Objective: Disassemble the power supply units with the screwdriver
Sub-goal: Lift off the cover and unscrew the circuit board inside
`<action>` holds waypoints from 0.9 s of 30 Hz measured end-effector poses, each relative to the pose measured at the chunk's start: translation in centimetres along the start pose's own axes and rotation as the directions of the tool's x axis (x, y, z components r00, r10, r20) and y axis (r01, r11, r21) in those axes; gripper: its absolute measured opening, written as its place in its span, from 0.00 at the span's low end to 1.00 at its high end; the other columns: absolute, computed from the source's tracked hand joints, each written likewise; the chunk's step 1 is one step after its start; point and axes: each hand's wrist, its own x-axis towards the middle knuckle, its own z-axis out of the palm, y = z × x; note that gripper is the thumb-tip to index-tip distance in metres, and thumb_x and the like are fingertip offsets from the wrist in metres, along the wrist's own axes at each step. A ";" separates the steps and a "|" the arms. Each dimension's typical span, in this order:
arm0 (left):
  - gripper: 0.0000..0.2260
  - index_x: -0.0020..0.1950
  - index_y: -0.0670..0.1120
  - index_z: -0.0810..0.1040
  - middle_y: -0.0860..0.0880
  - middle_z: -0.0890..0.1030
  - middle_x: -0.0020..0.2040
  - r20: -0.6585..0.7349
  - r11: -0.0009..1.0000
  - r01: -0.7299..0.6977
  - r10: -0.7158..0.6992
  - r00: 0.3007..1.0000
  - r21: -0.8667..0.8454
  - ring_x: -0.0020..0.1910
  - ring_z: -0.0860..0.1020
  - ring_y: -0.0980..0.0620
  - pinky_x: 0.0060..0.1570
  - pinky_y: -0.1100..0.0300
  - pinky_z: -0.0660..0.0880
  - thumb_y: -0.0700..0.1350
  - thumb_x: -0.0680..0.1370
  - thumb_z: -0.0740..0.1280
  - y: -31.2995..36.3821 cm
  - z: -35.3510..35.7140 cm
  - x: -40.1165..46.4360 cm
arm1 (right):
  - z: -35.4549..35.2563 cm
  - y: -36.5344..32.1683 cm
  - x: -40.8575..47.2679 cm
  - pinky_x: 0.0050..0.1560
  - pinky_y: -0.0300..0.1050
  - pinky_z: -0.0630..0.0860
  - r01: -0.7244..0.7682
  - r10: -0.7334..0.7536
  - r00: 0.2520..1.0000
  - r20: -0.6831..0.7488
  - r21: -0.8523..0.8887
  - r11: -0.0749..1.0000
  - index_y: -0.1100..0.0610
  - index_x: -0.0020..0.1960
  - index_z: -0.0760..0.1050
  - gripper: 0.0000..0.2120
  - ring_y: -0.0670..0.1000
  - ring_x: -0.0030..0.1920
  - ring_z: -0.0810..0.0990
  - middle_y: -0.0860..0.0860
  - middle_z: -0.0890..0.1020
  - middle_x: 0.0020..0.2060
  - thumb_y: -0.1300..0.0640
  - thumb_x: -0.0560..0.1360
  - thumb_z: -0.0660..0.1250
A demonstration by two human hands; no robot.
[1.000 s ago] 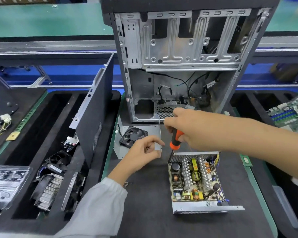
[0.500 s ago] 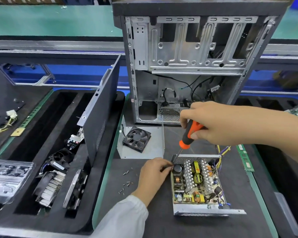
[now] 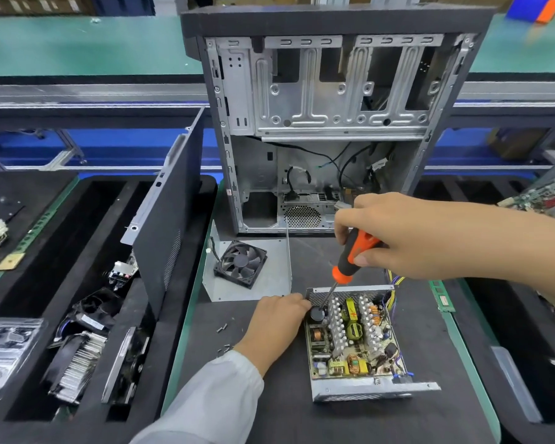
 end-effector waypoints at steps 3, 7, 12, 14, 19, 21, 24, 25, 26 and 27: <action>0.10 0.36 0.52 0.80 0.53 0.79 0.34 0.014 0.997 -0.042 0.041 0.999 0.067 0.29 0.80 0.51 0.25 0.63 0.68 0.45 0.62 0.80 0.1 -0.5 0.0 | 0.1 0.3 -0.3 0.39 0.42 0.65 -0.010 0.010 1.000 0.000 -0.003 1.000 0.42 0.53 0.66 0.08 0.41 0.41 0.68 0.42 0.65 0.43 0.50 0.78 0.64; 0.18 0.29 0.51 0.78 0.54 0.76 0.26 0.006 0.981 -0.113 0.114 0.993 0.156 0.19 0.74 0.56 0.18 0.66 0.63 0.45 0.46 0.83 0.0 -0.5 -0.1 | 0.1 0.7 -0.8 0.39 0.42 0.65 -0.014 0.014 1.000 -0.014 0.008 1.000 0.42 0.53 0.66 0.08 0.40 0.42 0.67 0.41 0.66 0.44 0.50 0.78 0.64; 0.19 0.30 0.49 0.79 0.53 0.75 0.27 -0.049 0.968 -0.158 0.171 0.984 0.192 0.20 0.72 0.55 0.19 0.64 0.63 0.42 0.45 0.83 -0.2 -0.1 -0.3 | 0.0 0.8 -1.0 0.37 0.39 0.64 -0.024 0.024 1.000 -0.020 0.016 1.000 0.43 0.54 0.66 0.08 0.40 0.42 0.67 0.42 0.66 0.44 0.50 0.78 0.64; 0.19 0.31 0.49 0.79 0.53 0.75 0.28 -0.084 0.977 -0.152 0.165 0.983 0.150 0.20 0.72 0.54 0.19 0.64 0.63 0.40 0.46 0.82 -0.2 0.3 -0.5 | 0.1 0.6 -0.9 0.38 0.41 0.65 -0.015 0.016 0.999 -0.047 0.028 0.999 0.44 0.55 0.67 0.08 0.42 0.42 0.68 0.42 0.65 0.44 0.51 0.78 0.63; 0.17 0.31 0.48 0.78 0.52 0.75 0.28 -0.160 0.981 -0.145 0.165 0.973 0.130 0.20 0.72 0.54 0.19 0.63 0.63 0.40 0.51 0.82 -0.4 1.0 -0.7 | 0.1 -0.6 -0.1 0.43 0.46 0.70 -0.002 0.004 0.998 -0.068 0.029 1.000 0.45 0.56 0.66 0.08 0.47 0.44 0.71 0.45 0.66 0.46 0.50 0.79 0.62; 0.16 0.32 0.48 0.78 0.52 0.76 0.28 -0.195 0.990 -0.109 0.125 0.973 0.090 0.21 0.73 0.53 0.19 0.63 0.64 0.41 0.54 0.83 -0.7 1.3 -1.0 | 0.0 -0.9 0.1 0.45 0.47 0.71 -0.003 0.004 0.998 -0.058 0.012 1.000 0.45 0.56 0.66 0.08 0.49 0.45 0.72 0.46 0.67 0.48 0.50 0.79 0.62; 0.09 0.39 0.49 0.83 0.54 0.82 0.33 -0.267 0.954 0.055 -0.137 0.954 -0.295 0.28 0.79 0.53 0.25 0.64 0.73 0.42 0.65 0.81 -1.3 1.6 -2.4 | 0.3 -1.2 0.2 0.43 0.46 0.69 0.015 -0.016 0.998 -0.065 -0.006 1.000 0.45 0.56 0.66 0.08 0.50 0.45 0.72 0.46 0.67 0.48 0.50 0.78 0.62; 0.06 0.43 0.50 0.83 0.55 0.83 0.36 -0.238 0.896 0.131 -0.250 0.939 -0.425 0.32 0.80 0.54 0.31 0.64 0.73 0.43 0.70 0.78 -1.3 1.6 -2.9 | 0.5 -1.4 0.3 0.42 0.46 0.69 0.022 -0.023 0.997 -0.068 -0.006 1.000 0.45 0.55 0.66 0.07 0.50 0.44 0.72 0.46 0.67 0.47 0.50 0.78 0.62; 0.05 0.47 0.51 0.83 0.56 0.82 0.37 -0.188 0.838 0.201 -0.335 0.923 -0.507 0.35 0.79 0.55 0.35 0.64 0.73 0.44 0.73 0.75 -1.3 1.6 -3.2 | 0.8 -1.6 0.5 0.42 0.46 0.70 0.027 -0.028 0.997 -0.067 -0.012 1.000 0.45 0.55 0.66 0.07 0.50 0.44 0.72 0.46 0.66 0.47 0.51 0.78 0.62; 0.06 0.50 0.52 0.83 0.56 0.79 0.35 -0.147 0.792 0.250 -0.390 0.909 -0.558 0.34 0.76 0.55 0.38 0.62 0.73 0.44 0.75 0.73 -1.2 1.7 -3.4 | 1.1 -1.9 0.8 0.42 0.47 0.70 0.028 -0.029 0.998 -0.062 -0.028 0.999 0.46 0.55 0.66 0.07 0.50 0.45 0.72 0.46 0.66 0.47 0.51 0.78 0.62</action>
